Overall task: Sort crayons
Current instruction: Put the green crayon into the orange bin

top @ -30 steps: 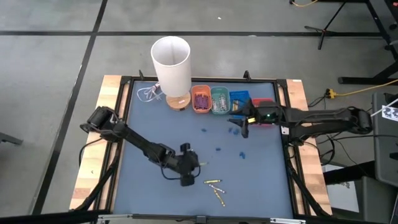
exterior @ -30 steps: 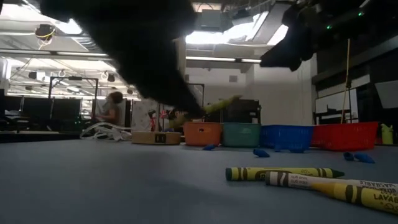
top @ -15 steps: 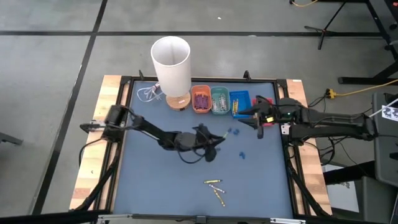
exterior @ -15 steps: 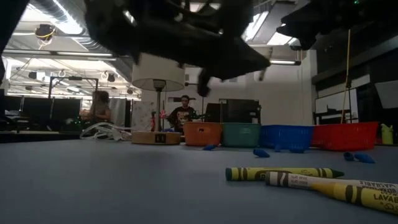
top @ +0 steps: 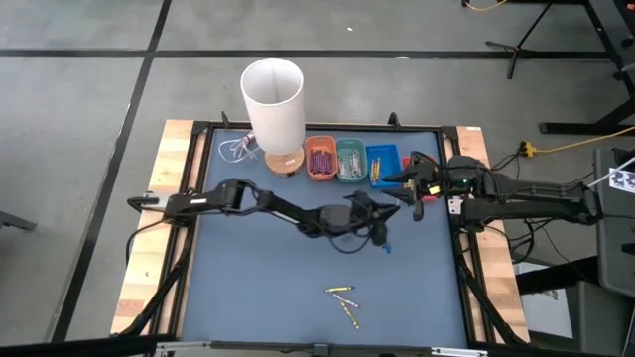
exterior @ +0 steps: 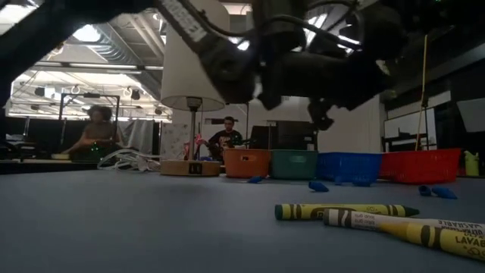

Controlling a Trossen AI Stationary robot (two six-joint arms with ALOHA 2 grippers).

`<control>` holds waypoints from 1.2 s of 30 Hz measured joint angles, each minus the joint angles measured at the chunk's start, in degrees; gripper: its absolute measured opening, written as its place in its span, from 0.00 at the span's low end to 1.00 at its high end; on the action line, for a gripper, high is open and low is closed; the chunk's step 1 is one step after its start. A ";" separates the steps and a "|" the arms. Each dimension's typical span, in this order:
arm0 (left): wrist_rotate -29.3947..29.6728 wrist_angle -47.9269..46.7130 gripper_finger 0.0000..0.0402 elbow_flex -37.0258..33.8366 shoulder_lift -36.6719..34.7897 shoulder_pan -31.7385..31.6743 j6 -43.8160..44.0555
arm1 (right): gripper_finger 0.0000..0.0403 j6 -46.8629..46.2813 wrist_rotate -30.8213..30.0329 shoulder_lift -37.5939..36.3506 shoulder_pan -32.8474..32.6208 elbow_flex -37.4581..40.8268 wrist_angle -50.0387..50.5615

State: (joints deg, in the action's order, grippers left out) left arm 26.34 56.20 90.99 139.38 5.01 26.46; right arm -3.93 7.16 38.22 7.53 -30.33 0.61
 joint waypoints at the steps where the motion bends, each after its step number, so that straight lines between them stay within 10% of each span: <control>1: 0.02 -1.31 0.02 2.27 1.08 -0.39 0.02 | 0.38 -0.01 0.00 0.00 0.00 0.00 -0.06; 17: -0.45 -14.40 0.02 23.85 10.83 -5.83 0.44 | 0.38 -0.01 0.00 0.24 0.00 0.00 -11.29; 36: -4.46 -15.28 0.02 25.47 11.86 -11.85 6.20 | 0.38 -0.02 0.00 0.26 0.00 0.00 -13.83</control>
State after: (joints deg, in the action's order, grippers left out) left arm 21.88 40.93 116.46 151.24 -6.85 32.66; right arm -3.95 7.16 38.48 7.53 -30.33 -13.22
